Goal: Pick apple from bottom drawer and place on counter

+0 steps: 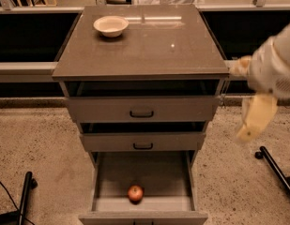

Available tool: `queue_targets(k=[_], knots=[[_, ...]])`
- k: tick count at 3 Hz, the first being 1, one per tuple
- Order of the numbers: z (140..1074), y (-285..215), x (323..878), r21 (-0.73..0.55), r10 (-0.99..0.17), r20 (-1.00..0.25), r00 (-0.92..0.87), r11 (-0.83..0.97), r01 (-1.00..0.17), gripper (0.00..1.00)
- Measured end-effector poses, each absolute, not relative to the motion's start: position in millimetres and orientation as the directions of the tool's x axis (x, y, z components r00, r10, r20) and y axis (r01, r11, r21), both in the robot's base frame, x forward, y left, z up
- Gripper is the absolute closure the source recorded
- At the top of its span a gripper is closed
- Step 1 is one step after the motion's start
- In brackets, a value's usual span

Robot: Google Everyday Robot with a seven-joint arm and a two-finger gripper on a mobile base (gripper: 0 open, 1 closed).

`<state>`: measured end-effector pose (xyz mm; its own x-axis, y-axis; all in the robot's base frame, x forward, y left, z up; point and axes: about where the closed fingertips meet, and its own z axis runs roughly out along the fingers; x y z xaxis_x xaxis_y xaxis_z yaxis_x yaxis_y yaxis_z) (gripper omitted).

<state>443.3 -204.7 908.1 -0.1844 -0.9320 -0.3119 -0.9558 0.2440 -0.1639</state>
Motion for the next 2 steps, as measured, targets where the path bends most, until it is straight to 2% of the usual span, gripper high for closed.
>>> queue_targets(k=[1, 2], knots=[[815, -178, 423, -0.069, -0.858, -0.496, -0.131, 0.189, -0.979, 0.0], [763, -179, 405, -0.04, -0.791, -0.595, -0.144, 0.208, -0.977, 0.0]])
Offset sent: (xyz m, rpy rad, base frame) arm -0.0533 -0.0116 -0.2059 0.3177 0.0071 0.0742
